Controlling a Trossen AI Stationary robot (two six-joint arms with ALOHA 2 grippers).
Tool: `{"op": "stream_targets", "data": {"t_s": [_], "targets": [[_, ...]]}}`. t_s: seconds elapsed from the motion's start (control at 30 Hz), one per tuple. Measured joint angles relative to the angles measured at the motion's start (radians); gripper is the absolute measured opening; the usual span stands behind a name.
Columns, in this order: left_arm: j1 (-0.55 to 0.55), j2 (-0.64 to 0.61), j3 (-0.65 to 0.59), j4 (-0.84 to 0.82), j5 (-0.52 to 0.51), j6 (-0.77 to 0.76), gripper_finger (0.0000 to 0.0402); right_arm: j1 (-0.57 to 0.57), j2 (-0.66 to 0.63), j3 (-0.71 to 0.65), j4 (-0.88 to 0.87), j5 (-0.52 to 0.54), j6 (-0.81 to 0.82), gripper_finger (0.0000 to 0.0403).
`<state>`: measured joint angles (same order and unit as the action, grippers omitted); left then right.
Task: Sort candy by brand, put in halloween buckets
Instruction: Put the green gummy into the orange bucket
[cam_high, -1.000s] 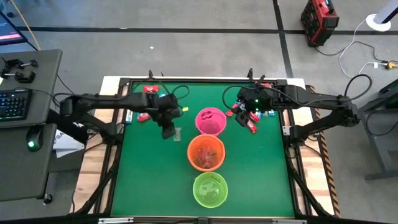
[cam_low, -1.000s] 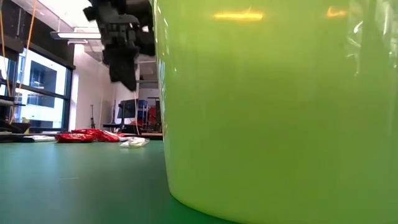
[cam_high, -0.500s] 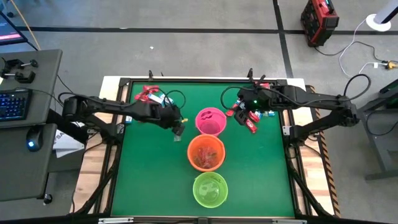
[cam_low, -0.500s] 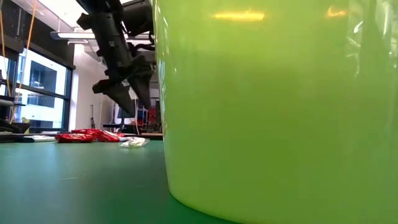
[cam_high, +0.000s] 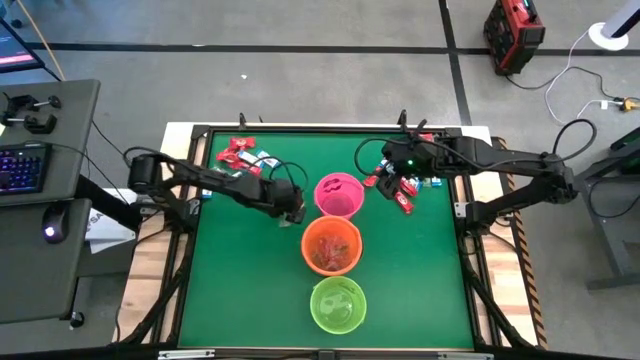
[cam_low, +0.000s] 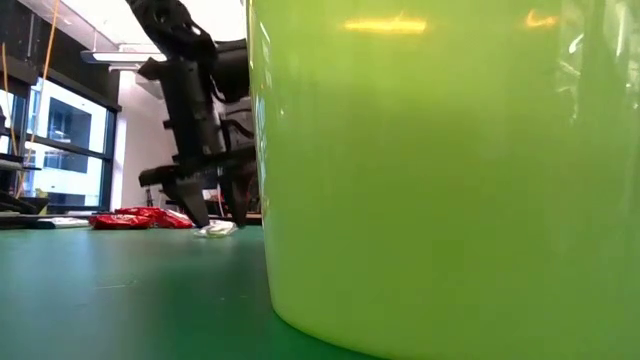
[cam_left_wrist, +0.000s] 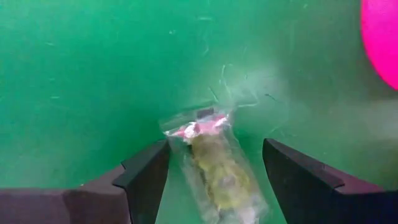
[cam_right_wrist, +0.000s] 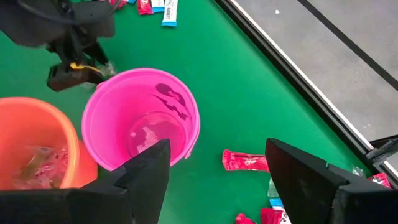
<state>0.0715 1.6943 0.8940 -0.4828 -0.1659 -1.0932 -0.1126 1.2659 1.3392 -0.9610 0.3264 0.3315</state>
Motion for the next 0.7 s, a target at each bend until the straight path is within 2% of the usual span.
{"op": "stream_targets", "data": {"t_s": [0.13,0.2,0.3,0.4,0.43,0.47,0.57,0.7], "targets": [[-0.001,0.020,0.003,0.007,0.002,0.022,0.0244,-0.001,0.000,0.000,0.000,0.001,-0.015,0.0256],[-0.001,0.011,0.002,0.000,0.005,0.054,0.0226,-0.001,0.000,0.000,-0.002,0.001,-0.026,0.0256],[0.003,-0.027,-0.003,-0.037,0.021,0.099,0.0159,-0.001,0.000,0.000,-0.004,0.004,-0.028,0.0256],[0.014,-0.107,-0.003,-0.082,0.009,0.172,0.0051,-0.001,0.000,0.000,-0.009,0.006,-0.044,0.0256],[0.021,-0.138,-0.002,-0.095,0.001,0.195,0.0027,-0.001,0.000,0.000,-0.012,0.006,-0.044,0.0256],[0.029,-0.173,-0.002,-0.105,-0.011,0.214,0.0017,-0.001,0.000,0.000,-0.020,0.006,-0.045,0.0256],[0.047,-0.293,-0.002,-0.097,-0.024,0.288,0.0022,-0.001,-0.002,0.000,-0.052,0.006,-0.052,0.0256],[0.034,-0.439,-0.002,0.039,0.059,0.440,0.0005,-0.001,-0.008,0.000,-0.091,0.006,-0.064,0.0256]]}}
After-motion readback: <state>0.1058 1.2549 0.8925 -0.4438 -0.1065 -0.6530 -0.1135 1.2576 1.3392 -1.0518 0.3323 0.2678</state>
